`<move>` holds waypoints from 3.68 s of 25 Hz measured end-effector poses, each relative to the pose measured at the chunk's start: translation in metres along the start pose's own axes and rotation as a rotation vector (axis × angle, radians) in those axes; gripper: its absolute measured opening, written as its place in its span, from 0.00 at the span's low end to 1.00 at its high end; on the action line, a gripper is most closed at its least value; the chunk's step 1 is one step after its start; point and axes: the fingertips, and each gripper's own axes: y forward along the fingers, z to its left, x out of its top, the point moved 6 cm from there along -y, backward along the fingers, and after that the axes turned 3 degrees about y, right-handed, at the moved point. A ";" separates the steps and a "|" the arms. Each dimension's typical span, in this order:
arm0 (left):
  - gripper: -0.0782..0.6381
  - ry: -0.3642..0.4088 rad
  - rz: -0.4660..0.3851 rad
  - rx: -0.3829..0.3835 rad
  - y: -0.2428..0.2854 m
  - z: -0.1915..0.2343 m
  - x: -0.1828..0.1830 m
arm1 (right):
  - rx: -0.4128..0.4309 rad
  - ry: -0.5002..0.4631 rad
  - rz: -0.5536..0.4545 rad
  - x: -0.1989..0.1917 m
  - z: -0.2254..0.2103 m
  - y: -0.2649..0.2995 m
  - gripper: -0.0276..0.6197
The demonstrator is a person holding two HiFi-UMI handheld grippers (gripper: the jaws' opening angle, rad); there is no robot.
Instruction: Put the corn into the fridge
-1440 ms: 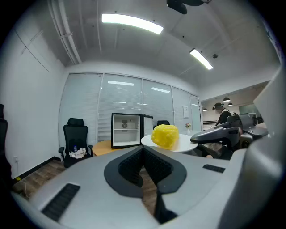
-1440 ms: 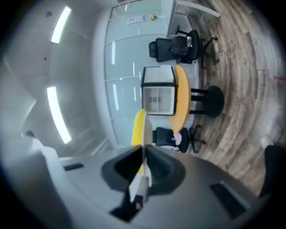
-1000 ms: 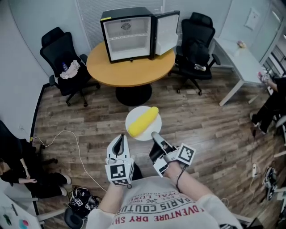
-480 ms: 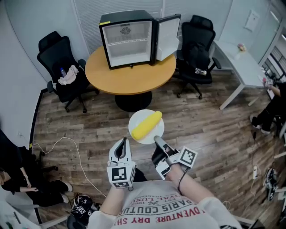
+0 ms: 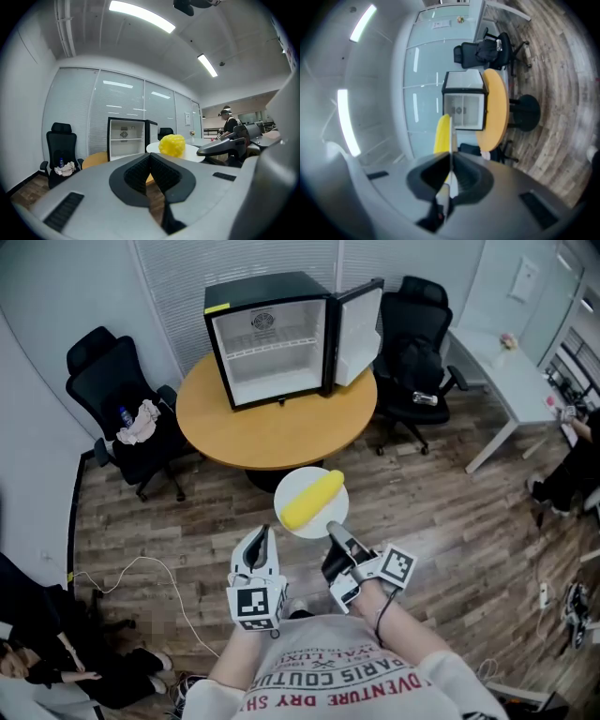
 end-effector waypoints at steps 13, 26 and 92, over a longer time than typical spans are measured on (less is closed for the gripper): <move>0.15 -0.020 0.048 -0.001 0.070 0.072 -0.011 | 0.005 0.013 0.000 0.014 -0.003 0.105 0.11; 0.15 -0.026 0.053 0.158 0.202 0.075 -0.005 | 0.005 0.043 0.187 0.131 -0.019 0.208 0.10; 0.15 -0.054 0.050 0.065 0.523 0.290 -0.010 | -0.121 0.061 -0.080 0.280 -0.043 0.572 0.11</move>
